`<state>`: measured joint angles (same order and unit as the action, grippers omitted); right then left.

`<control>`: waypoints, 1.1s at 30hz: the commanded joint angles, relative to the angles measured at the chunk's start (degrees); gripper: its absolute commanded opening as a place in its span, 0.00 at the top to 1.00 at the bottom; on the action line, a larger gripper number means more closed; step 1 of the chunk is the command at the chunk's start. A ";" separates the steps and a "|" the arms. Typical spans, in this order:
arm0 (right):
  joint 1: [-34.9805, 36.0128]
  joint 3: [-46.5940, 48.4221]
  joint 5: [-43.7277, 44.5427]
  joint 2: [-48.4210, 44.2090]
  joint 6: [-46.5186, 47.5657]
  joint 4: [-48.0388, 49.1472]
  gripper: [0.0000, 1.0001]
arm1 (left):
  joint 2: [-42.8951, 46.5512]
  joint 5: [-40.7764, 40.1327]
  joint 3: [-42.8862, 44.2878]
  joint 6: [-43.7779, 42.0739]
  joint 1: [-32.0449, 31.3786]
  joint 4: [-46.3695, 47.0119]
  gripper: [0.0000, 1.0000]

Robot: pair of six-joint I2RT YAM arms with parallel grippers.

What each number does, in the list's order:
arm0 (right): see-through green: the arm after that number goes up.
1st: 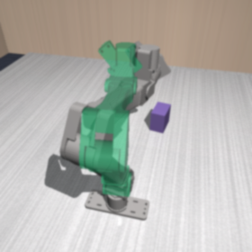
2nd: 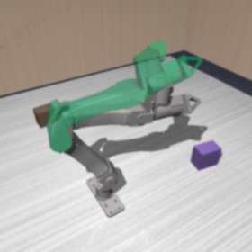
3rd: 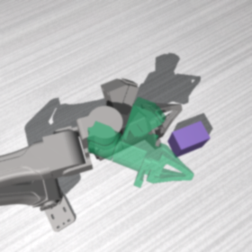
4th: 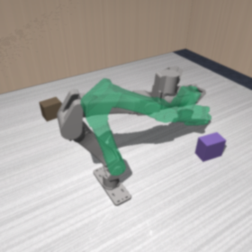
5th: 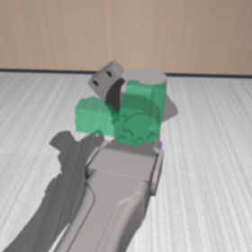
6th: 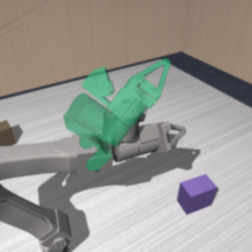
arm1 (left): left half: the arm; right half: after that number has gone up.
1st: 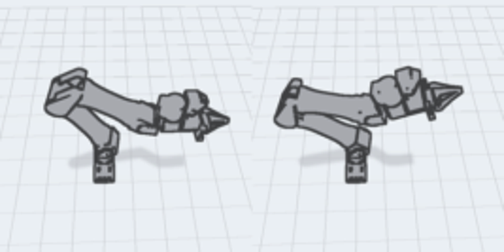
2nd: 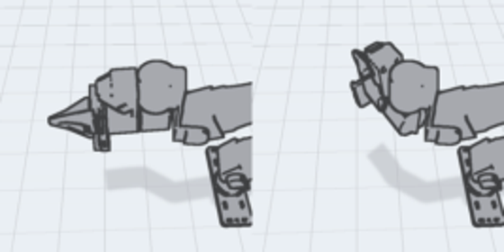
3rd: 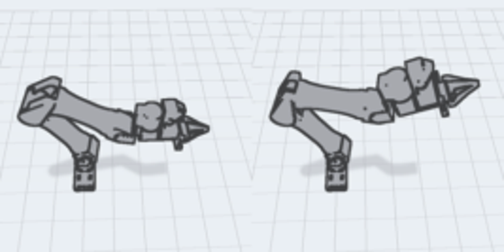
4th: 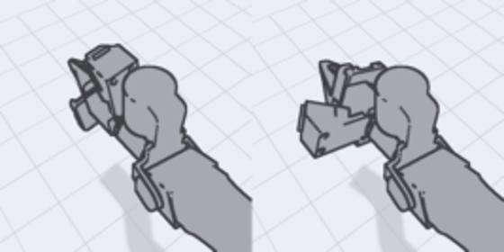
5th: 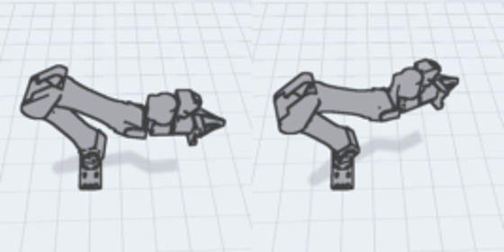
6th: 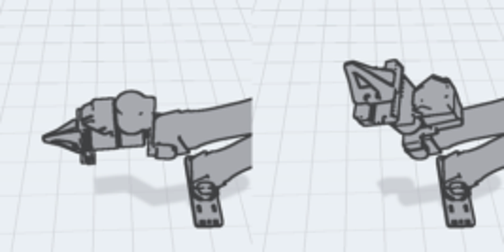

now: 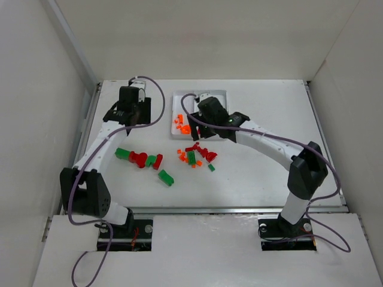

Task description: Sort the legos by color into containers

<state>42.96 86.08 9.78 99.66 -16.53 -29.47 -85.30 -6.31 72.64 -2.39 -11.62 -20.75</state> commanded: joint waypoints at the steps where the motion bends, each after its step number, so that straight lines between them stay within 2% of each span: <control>1: 2.99 1.97 -2.31 4.13 -0.43 1.97 0.22 | 6.53 -2.73 -4.35 4.58 -0.78 3.53 0.42; 6: 7.04 13.30 -1.70 15.29 -0.43 -0.41 0.22 | 9.88 -16.78 -6.01 6.87 -0.78 4.75 0.38; 9: 7.75 17.52 -1.17 20.64 -0.43 -0.94 0.22 | 11.46 -19.61 -7.59 7.40 -0.78 5.37 0.36; 10: 7.75 18.06 -1.69 21.71 -0.43 -0.94 0.25 | 11.47 -20.84 -8.39 7.40 -0.78 5.37 0.34; 13: 8.28 19.74 -2.22 24.96 -0.43 -0.94 0.30 | 12.70 -21.73 -9.27 7.93 -0.78 6.51 0.31; 17: 9.51 21.49 0.33 27.69 -0.43 -1.46 0.31 | 13.31 -23.05 -10.50 7.93 -0.78 7.04 0.30; 22: 9.51 21.49 2.78 29.54 -2.10 -3.13 0.37 | 13.84 -23.05 -10.50 7.40 -0.78 7.04 0.30; 27: 10.04 20.35 1.47 31.64 -2.10 -3.13 0.44 | 14.37 -23.05 -11.03 7.40 -0.78 7.57 0.29; 33: 10.57 20.88 2.00 32.97 -2.10 -4.36 0.64 | 14.37 -23.05 -11.56 6.88 -0.78 8.09 0.29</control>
<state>52.84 105.43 11.64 130.91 -17.91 -32.58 -72.95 -28.18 61.98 4.47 -12.27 -14.87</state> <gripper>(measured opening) 0.373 0.706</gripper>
